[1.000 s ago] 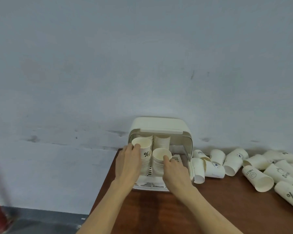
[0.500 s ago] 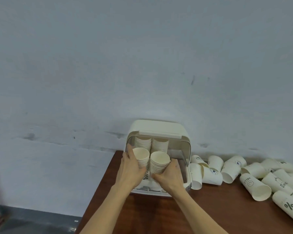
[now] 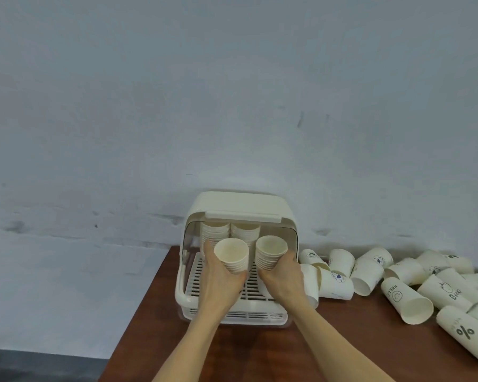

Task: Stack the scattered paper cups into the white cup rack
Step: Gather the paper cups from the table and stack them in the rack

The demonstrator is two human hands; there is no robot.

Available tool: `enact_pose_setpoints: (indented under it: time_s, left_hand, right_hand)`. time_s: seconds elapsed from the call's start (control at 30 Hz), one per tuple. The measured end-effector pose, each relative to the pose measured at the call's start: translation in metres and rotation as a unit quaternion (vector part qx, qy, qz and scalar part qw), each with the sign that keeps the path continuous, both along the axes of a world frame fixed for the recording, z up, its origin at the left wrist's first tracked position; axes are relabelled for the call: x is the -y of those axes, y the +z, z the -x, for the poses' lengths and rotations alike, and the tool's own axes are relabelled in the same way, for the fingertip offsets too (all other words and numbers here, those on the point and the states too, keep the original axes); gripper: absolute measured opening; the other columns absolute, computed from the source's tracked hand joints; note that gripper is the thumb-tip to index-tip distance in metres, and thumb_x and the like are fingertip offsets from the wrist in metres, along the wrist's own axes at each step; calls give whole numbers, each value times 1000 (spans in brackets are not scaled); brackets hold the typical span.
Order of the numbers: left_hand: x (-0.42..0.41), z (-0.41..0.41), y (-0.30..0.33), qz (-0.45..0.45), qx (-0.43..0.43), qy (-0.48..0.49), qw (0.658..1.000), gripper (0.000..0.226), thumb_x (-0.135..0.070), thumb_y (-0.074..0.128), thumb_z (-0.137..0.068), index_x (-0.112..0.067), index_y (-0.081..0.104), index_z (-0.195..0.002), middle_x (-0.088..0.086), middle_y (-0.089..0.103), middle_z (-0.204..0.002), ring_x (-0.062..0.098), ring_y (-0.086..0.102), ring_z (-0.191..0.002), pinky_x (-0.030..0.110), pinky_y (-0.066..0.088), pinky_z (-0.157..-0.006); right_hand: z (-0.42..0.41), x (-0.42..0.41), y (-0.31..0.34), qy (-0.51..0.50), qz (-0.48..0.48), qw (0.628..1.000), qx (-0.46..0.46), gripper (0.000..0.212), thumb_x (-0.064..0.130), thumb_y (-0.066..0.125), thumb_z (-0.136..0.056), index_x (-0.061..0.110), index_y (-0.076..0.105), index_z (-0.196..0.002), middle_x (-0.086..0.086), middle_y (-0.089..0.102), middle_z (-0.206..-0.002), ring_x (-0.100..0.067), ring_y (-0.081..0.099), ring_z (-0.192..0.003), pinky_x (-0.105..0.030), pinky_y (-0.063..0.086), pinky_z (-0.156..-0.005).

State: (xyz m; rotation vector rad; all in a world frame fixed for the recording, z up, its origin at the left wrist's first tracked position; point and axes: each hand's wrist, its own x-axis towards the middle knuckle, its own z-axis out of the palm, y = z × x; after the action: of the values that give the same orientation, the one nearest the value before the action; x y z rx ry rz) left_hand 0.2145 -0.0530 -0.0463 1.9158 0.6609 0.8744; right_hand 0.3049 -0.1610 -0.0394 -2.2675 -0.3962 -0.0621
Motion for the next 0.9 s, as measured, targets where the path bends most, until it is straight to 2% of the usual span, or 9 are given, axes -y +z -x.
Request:
enact_pose_setpoints:
  time_s: [0.07, 0.2, 0.33, 0.57, 0.8, 0.9]
  left_hand:
    - [5, -3, -4, -24, -36, -7, 999, 90, -46, 77, -63, -35, 21, -133, -8, 57, -119, 21, 59, -104, 38, 51, -79]
    - [8, -5, -11, -95, -96, 37, 990, 82, -60, 67, -70, -34, 20, -132, -4, 60, -120, 27, 63, -101, 37, 49, -73]
    - [8, -8, -17, -130, -125, 60, 982, 79, -59, 63, -74, -27, 22, -133, 0, 58, -124, 29, 63, -101, 38, 48, -75]
    - [7, -10, -20, -147, -166, 64, 973, 76, -60, 60, -77, -19, 24, -129, 4, 62, -116, 30, 65, -96, 39, 50, -74]
    - [8, -8, -20, -152, -157, 60, 974, 77, -61, 60, -77, -18, 25, -130, 3, 63, -114, 27, 64, -97, 38, 50, -75]
    - [7, -8, -21, -154, -155, 58, 974, 75, -59, 60, -77, -18, 25, -130, 3, 64, -111, 27, 65, -96, 37, 49, -73]
  right_hand:
    - [-5, -4, -1, -2, 1, 1000, -4, 58, 37, 68, -75, 9, 41, -118, -11, 58, -118, -32, 58, -104, -37, 49, -79]
    - [-12, -8, -8, -8, 7, 1000, 5, 58, 39, 70, -80, 5, 40, -116, -16, 57, -119, -34, 58, -106, -36, 46, -79]
    - [-12, -9, -13, -9, 31, 999, 11, 48, 29, 67, -86, 3, 41, -117, -16, 57, -119, -33, 57, -109, -37, 46, -82]
    - [-14, -12, -14, -14, 56, 998, 11, 46, 24, 66, -89, -2, 41, -117, -18, 60, -117, -32, 60, -107, -28, 39, -73]
    - [-19, -14, -14, -14, 114, 993, 23, 40, 19, 65, -88, -1, 47, -118, -16, 58, -117, -28, 61, -105, -27, 44, -74]
    - [-19, -15, -16, -9, 132, 991, 37, 31, 16, 62, -90, -1, 51, -113, -16, 63, -110, -28, 64, -100, -27, 43, -68]
